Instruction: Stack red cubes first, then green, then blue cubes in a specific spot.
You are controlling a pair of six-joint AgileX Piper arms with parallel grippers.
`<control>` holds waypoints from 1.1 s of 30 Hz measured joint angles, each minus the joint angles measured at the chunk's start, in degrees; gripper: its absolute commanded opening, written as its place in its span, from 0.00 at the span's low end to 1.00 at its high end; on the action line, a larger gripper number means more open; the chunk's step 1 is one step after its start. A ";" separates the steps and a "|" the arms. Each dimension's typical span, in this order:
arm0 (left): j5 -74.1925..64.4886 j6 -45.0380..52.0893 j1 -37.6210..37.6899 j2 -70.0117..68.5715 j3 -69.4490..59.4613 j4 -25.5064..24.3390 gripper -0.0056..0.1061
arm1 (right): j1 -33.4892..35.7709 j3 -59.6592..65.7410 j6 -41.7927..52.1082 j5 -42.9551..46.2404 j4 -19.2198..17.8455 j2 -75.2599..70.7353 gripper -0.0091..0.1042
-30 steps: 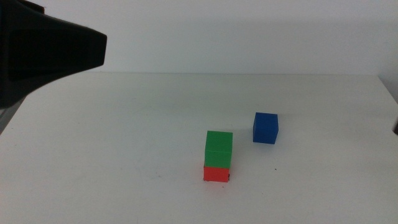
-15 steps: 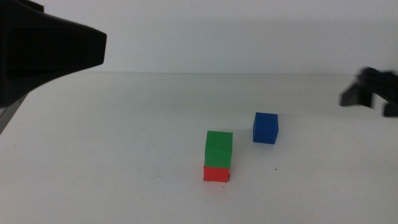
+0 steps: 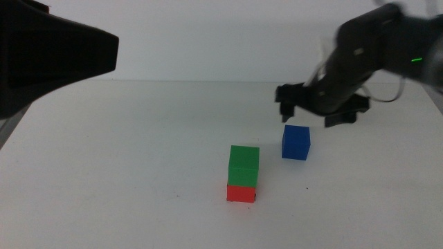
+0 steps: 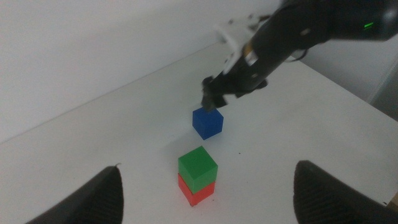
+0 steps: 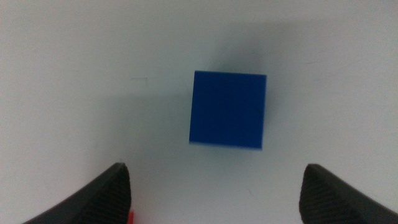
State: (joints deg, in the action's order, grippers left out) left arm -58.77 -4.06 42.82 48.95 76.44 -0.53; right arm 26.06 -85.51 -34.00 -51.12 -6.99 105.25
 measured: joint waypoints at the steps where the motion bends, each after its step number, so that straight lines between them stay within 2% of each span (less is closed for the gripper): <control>1: 0.00 0.00 0.00 0.00 0.00 0.00 0.89 | 0.28 -0.92 -1.54 0.00 -0.83 1.73 0.90; 11: 0.00 0.00 0.00 0.00 0.00 0.00 0.89 | 0.65 -3.81 -9.11 0.70 -6.89 10.84 0.90; 18: 0.00 0.00 0.00 0.00 0.00 -0.10 0.89 | 0.65 -4.32 -9.89 5.22 -7.30 15.03 0.88; 21: 0.00 0.00 0.00 0.00 0.00 -0.21 0.89 | 0.65 -4.97 -10.10 6.26 -8.29 16.72 0.78; 22: 0.00 0.00 0.00 0.00 0.00 -0.21 0.89 | 0.65 -5.09 -10.55 6.58 -8.89 17.19 0.72; 26: 0.00 0.00 0.00 0.00 0.00 -0.21 0.89 | 0.65 -5.09 -12.30 7.55 -11.12 18.45 0.39; 28: 0.00 0.00 0.00 0.00 0.00 -0.21 0.89 | 0.65 -5.09 -12.65 7.67 -11.62 18.45 0.27; 30: 0.00 0.00 0.00 0.00 0.00 -0.21 0.89 | 0.80 -5.09 -12.84 7.06 -12.28 17.29 0.21; 33: 0.00 0.00 0.00 0.00 0.00 -0.21 0.89 | 2.82 -3.45 -13.39 4.49 -15.32 11.87 0.22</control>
State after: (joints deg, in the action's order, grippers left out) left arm -58.77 -4.06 42.82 48.95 76.44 -0.74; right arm 28.88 -88.95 -47.39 -46.63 -22.30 117.12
